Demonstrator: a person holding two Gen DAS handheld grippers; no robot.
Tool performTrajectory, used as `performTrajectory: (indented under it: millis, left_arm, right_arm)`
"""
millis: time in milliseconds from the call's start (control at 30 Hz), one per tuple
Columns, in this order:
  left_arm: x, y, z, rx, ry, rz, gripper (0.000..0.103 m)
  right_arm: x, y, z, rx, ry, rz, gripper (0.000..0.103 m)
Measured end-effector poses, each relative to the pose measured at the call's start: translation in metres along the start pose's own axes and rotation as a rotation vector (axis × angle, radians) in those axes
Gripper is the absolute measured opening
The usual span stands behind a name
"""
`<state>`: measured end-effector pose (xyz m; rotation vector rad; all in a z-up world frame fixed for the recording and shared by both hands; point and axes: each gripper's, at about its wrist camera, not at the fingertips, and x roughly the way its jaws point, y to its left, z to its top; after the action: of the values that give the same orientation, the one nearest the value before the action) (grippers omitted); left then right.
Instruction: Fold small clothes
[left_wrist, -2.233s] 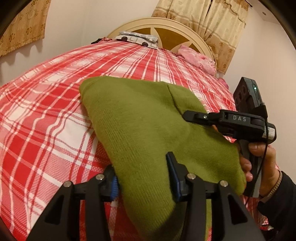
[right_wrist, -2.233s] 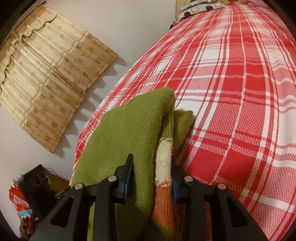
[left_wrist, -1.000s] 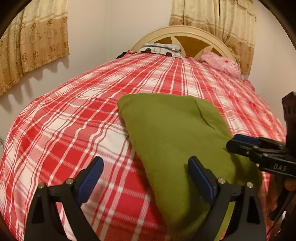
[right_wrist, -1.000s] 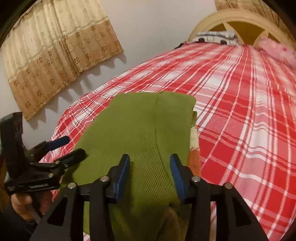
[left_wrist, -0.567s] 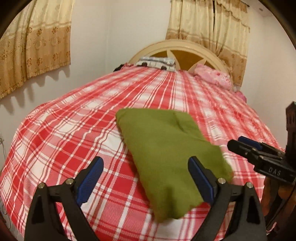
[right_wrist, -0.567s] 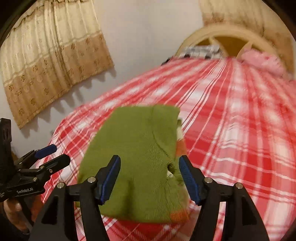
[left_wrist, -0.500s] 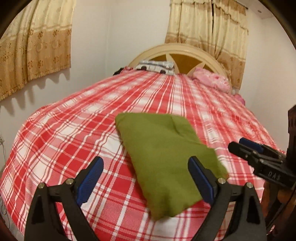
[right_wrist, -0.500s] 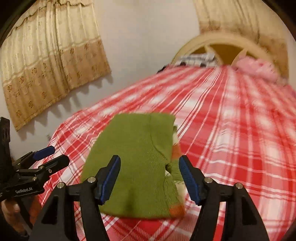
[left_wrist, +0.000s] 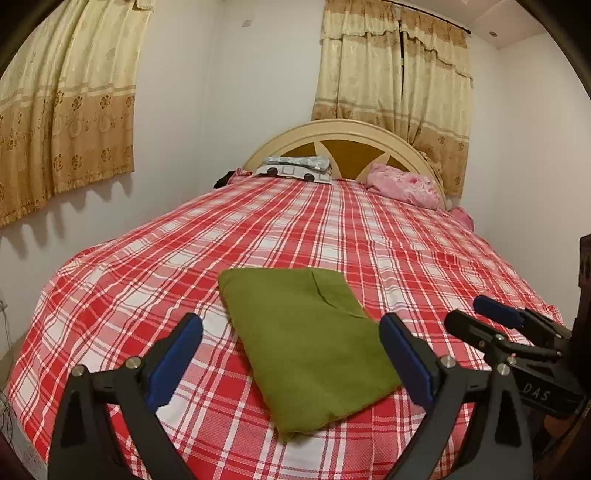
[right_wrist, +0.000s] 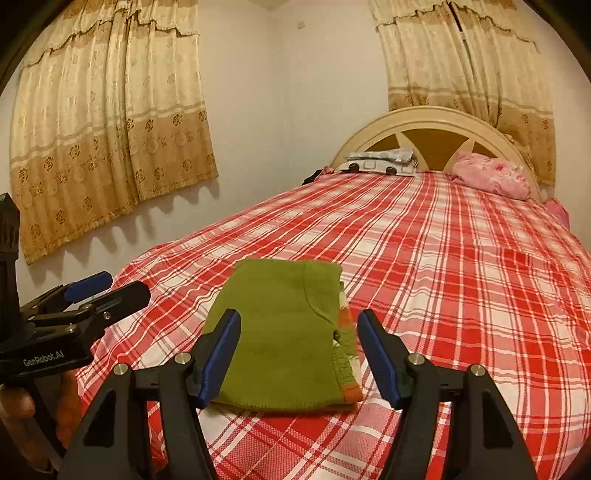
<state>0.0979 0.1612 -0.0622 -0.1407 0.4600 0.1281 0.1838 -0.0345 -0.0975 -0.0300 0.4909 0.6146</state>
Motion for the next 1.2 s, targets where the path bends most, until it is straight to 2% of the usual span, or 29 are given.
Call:
performTrajectory:
  millis: [433,1200]
  left_arm:
    - [-0.011,-0.002,0.003,-0.013,-0.024,-0.017,0.099]
    - [-0.015,-0.008,0.004,0.002,-0.029,-0.015,0.103]
  right_arm:
    - [-0.022,0.014,0.002,-0.014,-0.031,-0.008,0.067]
    - [-0.029,0.013,0.003,0.006,-0.039,-0.009,0.067]
